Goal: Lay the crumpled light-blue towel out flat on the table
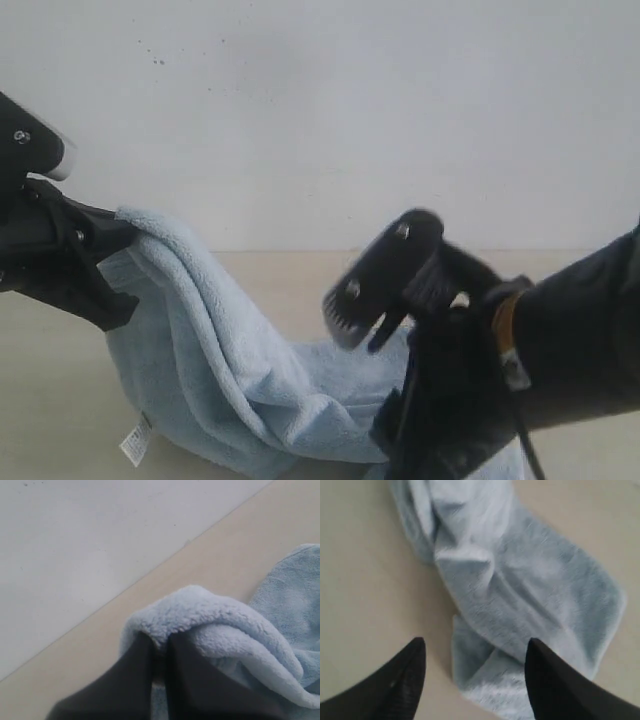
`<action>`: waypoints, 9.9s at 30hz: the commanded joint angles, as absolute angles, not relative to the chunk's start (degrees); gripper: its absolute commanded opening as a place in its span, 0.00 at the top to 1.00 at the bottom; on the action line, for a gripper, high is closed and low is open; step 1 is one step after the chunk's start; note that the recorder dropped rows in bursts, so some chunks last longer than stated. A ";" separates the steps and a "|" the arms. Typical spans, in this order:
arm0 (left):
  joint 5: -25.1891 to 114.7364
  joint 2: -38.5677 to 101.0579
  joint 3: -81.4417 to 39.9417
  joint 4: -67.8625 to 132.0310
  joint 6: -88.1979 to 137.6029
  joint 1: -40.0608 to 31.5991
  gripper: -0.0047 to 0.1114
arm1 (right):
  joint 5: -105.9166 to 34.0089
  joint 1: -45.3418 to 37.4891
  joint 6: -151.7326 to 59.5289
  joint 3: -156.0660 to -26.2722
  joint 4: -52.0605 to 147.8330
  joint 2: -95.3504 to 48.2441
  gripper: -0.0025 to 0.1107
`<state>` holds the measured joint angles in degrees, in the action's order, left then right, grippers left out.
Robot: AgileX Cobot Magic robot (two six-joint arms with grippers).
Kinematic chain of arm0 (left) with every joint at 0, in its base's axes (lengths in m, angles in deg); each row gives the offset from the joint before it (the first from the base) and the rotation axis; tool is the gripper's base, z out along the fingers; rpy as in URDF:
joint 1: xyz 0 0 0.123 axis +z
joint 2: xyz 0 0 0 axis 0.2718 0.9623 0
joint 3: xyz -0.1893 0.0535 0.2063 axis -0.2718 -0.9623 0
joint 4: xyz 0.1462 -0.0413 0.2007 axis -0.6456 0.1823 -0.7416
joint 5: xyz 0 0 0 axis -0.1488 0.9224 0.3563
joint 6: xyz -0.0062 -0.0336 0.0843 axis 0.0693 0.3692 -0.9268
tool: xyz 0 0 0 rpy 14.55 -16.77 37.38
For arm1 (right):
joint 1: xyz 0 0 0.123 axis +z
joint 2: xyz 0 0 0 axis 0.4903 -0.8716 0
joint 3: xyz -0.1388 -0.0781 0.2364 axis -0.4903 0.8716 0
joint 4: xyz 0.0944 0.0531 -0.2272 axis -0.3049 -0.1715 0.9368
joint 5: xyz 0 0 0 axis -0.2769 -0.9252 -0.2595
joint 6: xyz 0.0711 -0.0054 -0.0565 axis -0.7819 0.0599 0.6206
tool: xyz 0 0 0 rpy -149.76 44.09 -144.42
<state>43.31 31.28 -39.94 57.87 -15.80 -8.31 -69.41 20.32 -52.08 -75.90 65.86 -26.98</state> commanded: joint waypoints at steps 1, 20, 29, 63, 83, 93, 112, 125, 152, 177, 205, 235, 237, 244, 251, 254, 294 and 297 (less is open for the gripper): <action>42.21 31.27 -40.37 57.94 -15.64 -8.15 0.93 | -75.84 18.72 -64.40 -74.27 72.30 -33.62 0.48; 43.33 31.27 -40.37 57.94 -15.64 -8.15 0.93 | -80.36 15.78 -90.15 -74.37 102.10 -49.01 0.98; 44.77 31.27 -40.78 57.94 -18.32 -8.15 0.93 | -88.31 15.78 -56.15 -74.47 69.40 -22.34 0.98; 45.81 39.26 -40.78 57.94 -18.04 -8.15 0.93 | -69.07 1.83 -62.81 -81.53 68.08 -29.61 0.51; 46.09 39.26 -40.78 57.94 -18.04 -8.15 0.93 | -76.36 13.47 -78.54 -72.58 91.77 -42.40 0.51; 45.69 39.26 -40.78 57.94 -18.04 -8.15 0.93 | -81.78 13.47 -88.74 -72.58 105.64 -44.25 0.95; 52.27 6.83 -42.71 57.80 -8.85 -8.15 0.93 | -89.71 13.47 -83.57 -72.58 112.10 -3.89 0.98; 43.19 35.32 -48.44 57.71 -11.86 -8.15 0.93 | -90.14 13.47 -78.39 -70.08 120.59 -21.21 0.85; 38.78 36.03 -48.06 58.64 -11.42 -8.15 0.78 | -80.47 -0.43 -74.75 -83.47 83.53 -24.42 0.61; 33.26 46.10 -48.06 57.70 -18.16 -7.34 0.45 | -91.46 -7.65 -57.74 -91.06 67.39 -39.95 0.61; 68.51 54.70 -35.60 74.75 -7.57 9.84 0.45 | -66.99 -16.20 -53.31 -98.35 54.33 -60.96 0.72; 53.76 60.01 -40.93 84.55 -65.86 9.84 0.45 | -68.13 -16.20 -54.99 -98.35 57.42 -58.53 0.98; 57.51 61.58 -39.87 85.72 -66.37 9.84 0.45 | -68.13 -16.20 -54.99 -98.35 57.42 -58.53 0.98; 60.71 67.40 -37.56 102.88 -80.75 9.72 0.46 | -68.25 -16.20 -54.99 -98.35 57.42 -58.53 0.98; 65.98 67.81 -35.31 111.22 -90.48 9.72 0.46 | -68.14 -16.20 -54.99 -98.35 57.42 -58.53 0.98; 65.98 67.81 -34.74 113.06 -90.48 9.72 0.46 | -68.24 -16.20 -54.99 -98.35 57.42 -58.53 0.98; 53.01 -4.99 -46.17 113.89 -73.80 9.85 0.93 | -86.56 -16.25 -52.80 -98.25 69.29 -4.42 0.98; 51.93 -10.17 -46.07 113.63 -76.45 9.85 0.93 | -83.32 -16.25 -52.47 -98.25 70.82 2.21 0.98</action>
<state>53.11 -6.31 -45.91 114.02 -74.60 9.71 -85.90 -15.71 -53.31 -98.10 68.75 -3.46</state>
